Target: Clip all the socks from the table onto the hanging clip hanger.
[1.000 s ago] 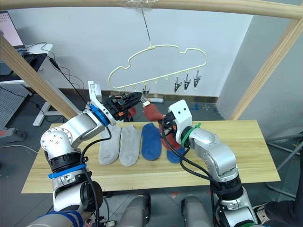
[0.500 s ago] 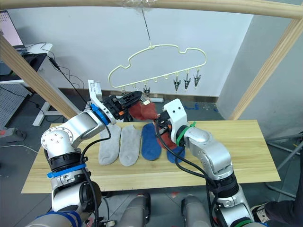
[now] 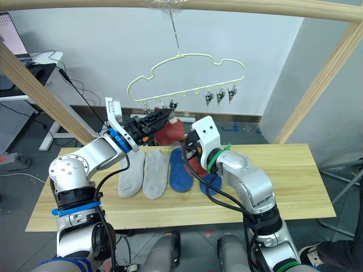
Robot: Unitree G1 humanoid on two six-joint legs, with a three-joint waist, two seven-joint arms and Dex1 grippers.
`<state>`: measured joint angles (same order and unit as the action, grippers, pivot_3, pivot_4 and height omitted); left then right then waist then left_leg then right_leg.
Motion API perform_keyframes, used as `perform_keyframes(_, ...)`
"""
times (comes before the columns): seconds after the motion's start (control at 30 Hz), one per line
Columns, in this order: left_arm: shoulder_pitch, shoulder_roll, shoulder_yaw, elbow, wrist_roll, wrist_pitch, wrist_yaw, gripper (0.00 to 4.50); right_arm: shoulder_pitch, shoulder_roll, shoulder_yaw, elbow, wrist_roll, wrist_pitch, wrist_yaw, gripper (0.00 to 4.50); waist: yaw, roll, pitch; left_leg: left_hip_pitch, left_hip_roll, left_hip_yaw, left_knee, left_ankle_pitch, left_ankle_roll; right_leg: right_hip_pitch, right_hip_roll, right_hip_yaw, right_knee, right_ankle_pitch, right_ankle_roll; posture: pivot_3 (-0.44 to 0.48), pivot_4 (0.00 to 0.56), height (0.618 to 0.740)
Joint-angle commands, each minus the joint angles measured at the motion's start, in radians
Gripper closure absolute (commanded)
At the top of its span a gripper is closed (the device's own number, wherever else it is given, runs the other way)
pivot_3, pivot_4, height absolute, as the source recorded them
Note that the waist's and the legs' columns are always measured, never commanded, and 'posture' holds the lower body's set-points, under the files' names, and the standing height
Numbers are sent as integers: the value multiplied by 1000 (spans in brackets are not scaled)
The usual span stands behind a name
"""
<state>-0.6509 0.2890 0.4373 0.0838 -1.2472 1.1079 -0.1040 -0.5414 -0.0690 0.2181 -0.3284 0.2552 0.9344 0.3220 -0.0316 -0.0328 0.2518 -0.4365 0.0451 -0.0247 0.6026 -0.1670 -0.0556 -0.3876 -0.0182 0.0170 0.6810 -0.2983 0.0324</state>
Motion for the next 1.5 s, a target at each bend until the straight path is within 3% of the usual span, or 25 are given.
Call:
perform_keyframes(0.03,5,35,-9,-55,7,-6,-19,525,-8,12,-7,-1,7,-39,-2,4500,0,0,0,0,0,0,0,0,0,0,0,0,0,0,0,-36,229,740)
perform_keyframes(0.07,15,49,-14,-75,11,-1,-23,175,-7,18,-6,7,11,-45,0,4500,0,0,0,0,0,0,0,0,0,0,0,0,0,0,0,-36,229,740)
perform_keyframes(0.13,54,92,-32,-132,43,1,-31,10,-6,37,7,32,18,-67,13,4500,-2,0,0,0,0,0,-1,0,0,-1,0,0,0,0,0,-36,229,740)
perform_keyframes(0.23,117,165,-84,-210,146,-44,-65,0,-3,71,11,70,42,-88,36,3692,-5,0,0,0,1,1,-3,0,0,-1,0,1,0,0,0,-21,231,740)
perform_keyframes(0.4,185,215,-104,-277,235,-107,-99,0,8,103,3,115,77,-95,67,1933,2,0,0,0,1,0,-5,0,0,-2,0,0,-1,0,0,23,232,740)
perform_keyframes(0.57,236,252,-163,-323,385,-177,-92,0,61,62,11,158,58,-132,90,133,8,0,0,0,0,0,-5,0,0,-1,-1,0,-1,0,0,35,233,740)
perform_keyframes(0.6,245,258,-178,-336,420,-192,-86,0,70,45,9,156,54,-140,95,22,9,0,0,0,0,0,-5,0,0,-1,-2,0,-1,0,0,35,233,740)
perform_keyframes(0.8,316,263,-282,-388,635,-371,-127,0,121,-74,-55,74,62,-163,113,22,9,0,0,0,0,1,-5,0,0,-1,-1,1,-1,0,0,33,235,740)
perform_keyframes(0.87,319,267,-315,-361,671,-430,-201,0,132,-105,-88,35,81,-177,125,22,9,0,0,0,1,1,-6,0,0,-2,0,0,-1,0,-1,22,236,740)
perform_keyframes(0.97,292,196,-314,-332,634,-471,-257,0,155,-175,-113,-19,90,-218,178,22,8,0,0,0,0,1,-6,0,0,-2,0,1,-1,-1,-1,9,235,740)
perform_keyframes(1.1,241,109,-385,-282,727,-648,-317,794,157,-211,-211,-113,197,-191,211,0,6,0,1,0,0,1,-6,0,0,-1,0,1,-2,-1,-1,-13,235,740)
perform_keyframes(1.23,189,35,-404,-183,791,-740,-313,1986,146,-220,-233,-137,240,-189,215,0,3,0,1,0,0,1,-6,0,0,-1,0,1,-2,-1,-1,-41,235,740)
perform_keyframes(1.5,122,-60,-422,-4,912,-920,-304,1986,90,-219,-252,-164,319,-192,208,0,-1,0,1,0,0,1,-5,0,0,-1,1,1,-1,0,-1,-64,233,740)
